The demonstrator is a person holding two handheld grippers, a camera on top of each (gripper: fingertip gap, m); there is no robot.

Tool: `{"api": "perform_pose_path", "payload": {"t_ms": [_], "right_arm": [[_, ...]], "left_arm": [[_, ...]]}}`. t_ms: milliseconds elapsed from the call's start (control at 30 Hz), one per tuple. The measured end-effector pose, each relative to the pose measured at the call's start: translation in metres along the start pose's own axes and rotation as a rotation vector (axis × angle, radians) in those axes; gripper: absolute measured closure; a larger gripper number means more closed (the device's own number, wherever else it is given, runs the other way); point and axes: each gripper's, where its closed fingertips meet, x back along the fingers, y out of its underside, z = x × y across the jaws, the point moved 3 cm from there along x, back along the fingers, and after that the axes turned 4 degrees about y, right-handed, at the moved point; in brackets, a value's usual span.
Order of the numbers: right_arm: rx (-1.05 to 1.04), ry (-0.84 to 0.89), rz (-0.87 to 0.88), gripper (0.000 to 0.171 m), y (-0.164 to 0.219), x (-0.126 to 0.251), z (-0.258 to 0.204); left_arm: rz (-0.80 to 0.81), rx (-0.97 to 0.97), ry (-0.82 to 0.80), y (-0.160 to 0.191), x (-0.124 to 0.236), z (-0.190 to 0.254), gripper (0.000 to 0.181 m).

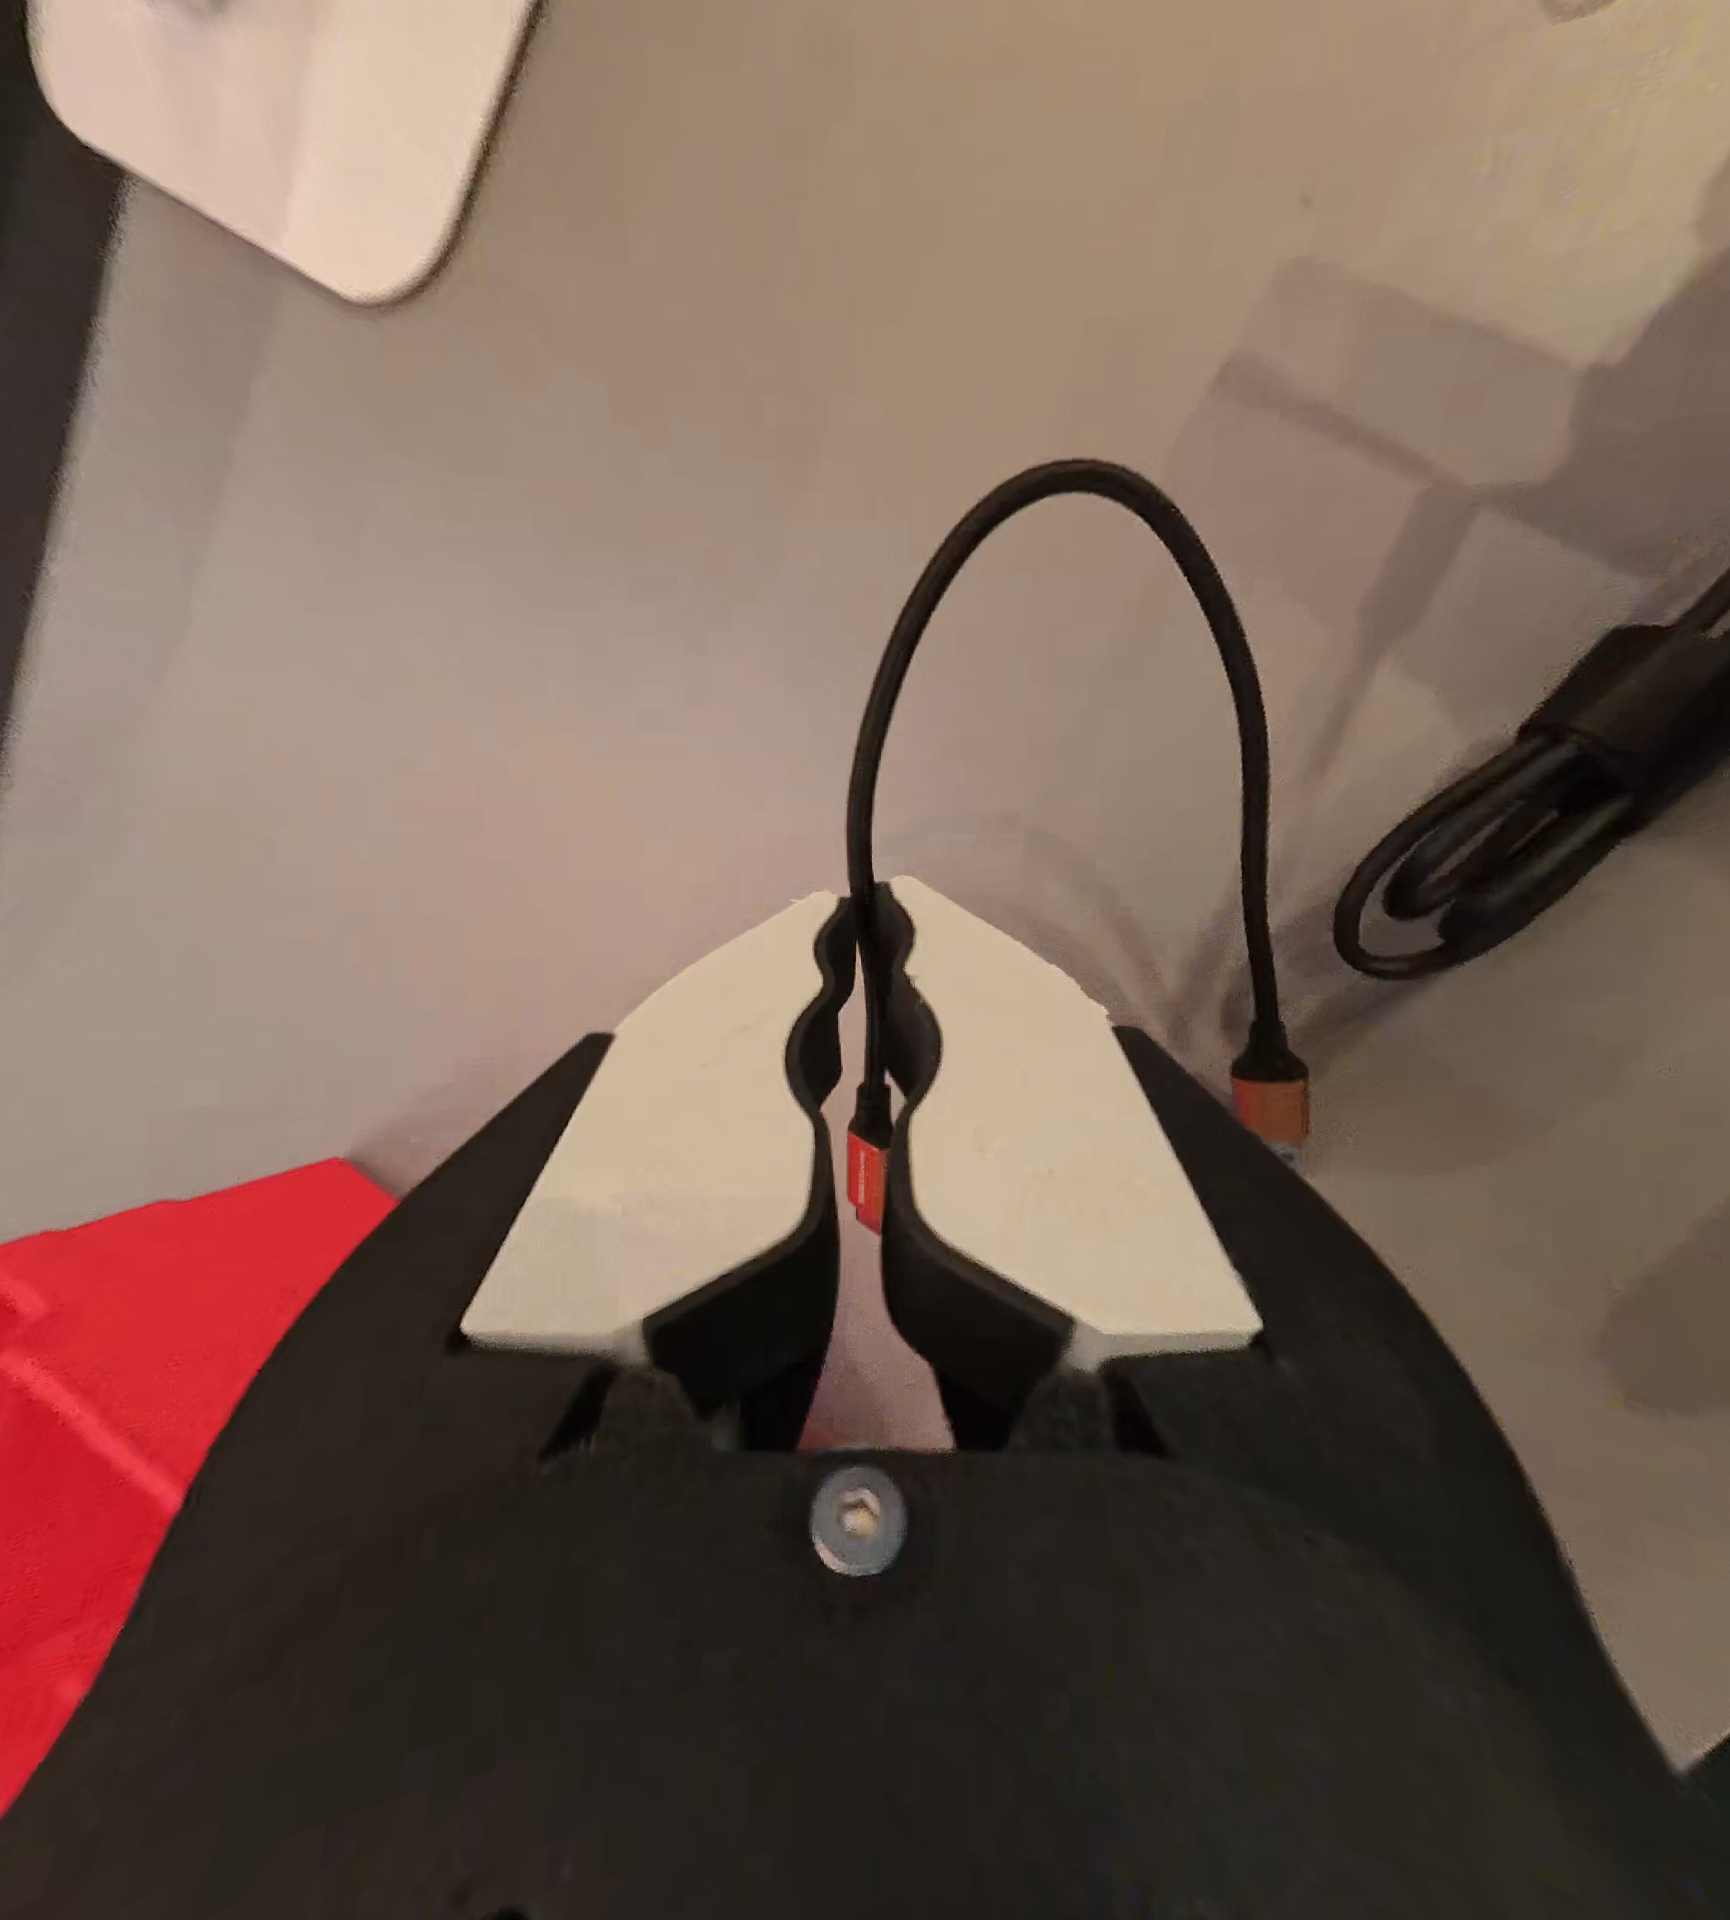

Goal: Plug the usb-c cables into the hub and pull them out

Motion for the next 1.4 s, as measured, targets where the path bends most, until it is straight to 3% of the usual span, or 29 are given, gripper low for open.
{"api": "perform_pose_path", "payload": {"t_ms": [267,400,500,700,1000,1267,1400], "right_arm": [[-0.003,-0.008,0.006,0.165,-0.002,-0.003,-0.004],[-0.004,-0.009,0.005,0.165,-0.002,-0.003,-0.003],[-0.003,-0.01,0.005,0.165,-0.002,-0.003,-0.004],[-0.007,-0.004,0.007,0.165,-0.002,-0.002,-0.003],[0.044,-0.011,0.02,0.165,-0.006,0.002,-0.009],[0.165,-0.06,-0.042,0.165,0.0,-0.002,-0.022],[0.185,-0.185,-0.094,0.139,0.0,-0.001,-0.038]], "left_arm": [[-0.03,0.182,0.075,0.018,-0.033,0.002,0.178],[0.051,0.189,0.129,0.013,-0.026,0.005,0.154],[0.08,0.148,0.117,0.012,-0.012,0.002,0.151],[-0.062,-0.018,0.026,0.034,0.002,0.003,0.153],[-0.256,-0.015,-0.058,0.072,-0.02,0.017,0.156],[-0.218,0.016,-0.097,0.065,-0.033,0.014,0.175],[-0.206,0.038,-0.11,0.063,-0.034,0.012,0.176]]}}
